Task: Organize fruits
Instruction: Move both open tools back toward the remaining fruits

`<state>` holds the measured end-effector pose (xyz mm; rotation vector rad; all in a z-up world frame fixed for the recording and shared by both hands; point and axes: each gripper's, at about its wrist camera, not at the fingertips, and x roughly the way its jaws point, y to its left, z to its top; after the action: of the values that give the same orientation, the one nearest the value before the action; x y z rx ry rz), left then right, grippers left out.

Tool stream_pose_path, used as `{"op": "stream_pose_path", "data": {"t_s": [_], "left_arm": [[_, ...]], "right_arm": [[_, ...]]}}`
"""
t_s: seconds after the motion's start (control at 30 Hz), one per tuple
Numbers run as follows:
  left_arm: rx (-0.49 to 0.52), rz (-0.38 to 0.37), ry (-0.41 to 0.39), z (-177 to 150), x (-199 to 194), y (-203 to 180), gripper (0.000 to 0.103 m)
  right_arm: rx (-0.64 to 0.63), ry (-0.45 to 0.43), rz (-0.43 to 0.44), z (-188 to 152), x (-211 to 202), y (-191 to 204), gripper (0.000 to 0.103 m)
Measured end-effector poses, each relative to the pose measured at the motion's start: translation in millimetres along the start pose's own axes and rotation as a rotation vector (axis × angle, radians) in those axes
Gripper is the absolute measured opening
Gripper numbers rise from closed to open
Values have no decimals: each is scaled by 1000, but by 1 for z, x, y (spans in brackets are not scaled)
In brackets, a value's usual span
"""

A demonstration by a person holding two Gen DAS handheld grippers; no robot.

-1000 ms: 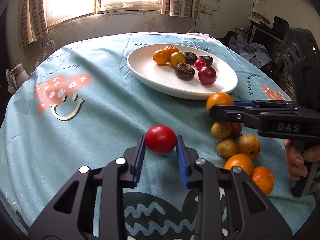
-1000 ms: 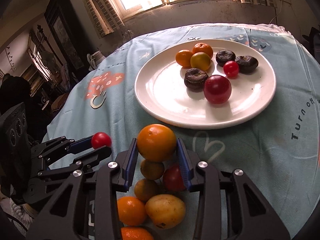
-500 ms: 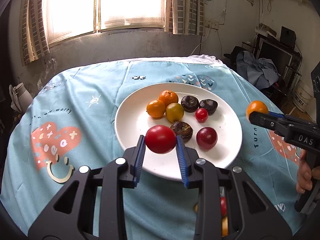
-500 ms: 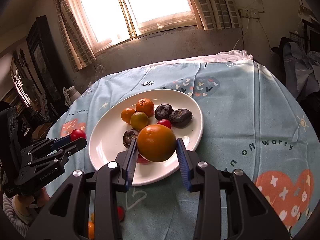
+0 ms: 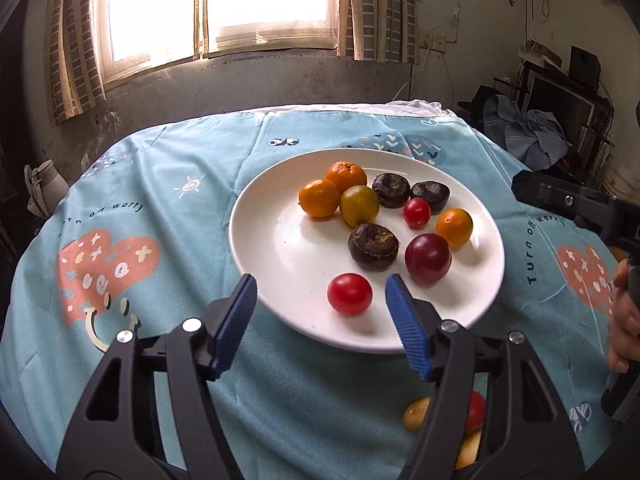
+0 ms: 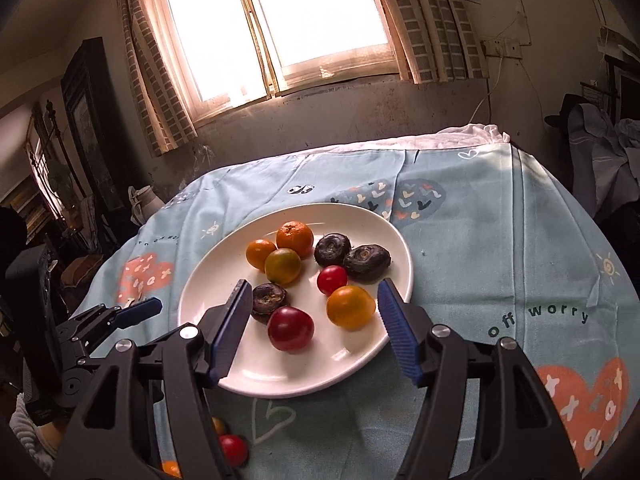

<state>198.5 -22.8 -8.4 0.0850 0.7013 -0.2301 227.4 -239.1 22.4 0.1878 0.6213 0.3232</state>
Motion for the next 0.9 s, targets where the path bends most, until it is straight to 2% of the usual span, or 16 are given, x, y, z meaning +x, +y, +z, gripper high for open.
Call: {"op": "stream_pose_path", "data": {"t_s": [0.3, 0.57, 0.7, 0.8, 0.9], "left_arm": [[72, -38, 20, -42, -34, -21, 76], [101, -61, 90, -54, -18, -29, 76], [106, -60, 105, -56, -12, -29, 85], [122, -2, 80, -56, -15, -24, 88], [54, 93, 85, -53, -15, 0, 87]], "right_arm": [[33, 6, 18, -44, -46, -4, 65], [49, 20, 8, -47, -46, -11, 65], [49, 29, 6, -49, -44, -11, 65], [47, 24, 4, -49, -46, -10, 65], [51, 22, 3, -48, -47, -10, 65]]}}
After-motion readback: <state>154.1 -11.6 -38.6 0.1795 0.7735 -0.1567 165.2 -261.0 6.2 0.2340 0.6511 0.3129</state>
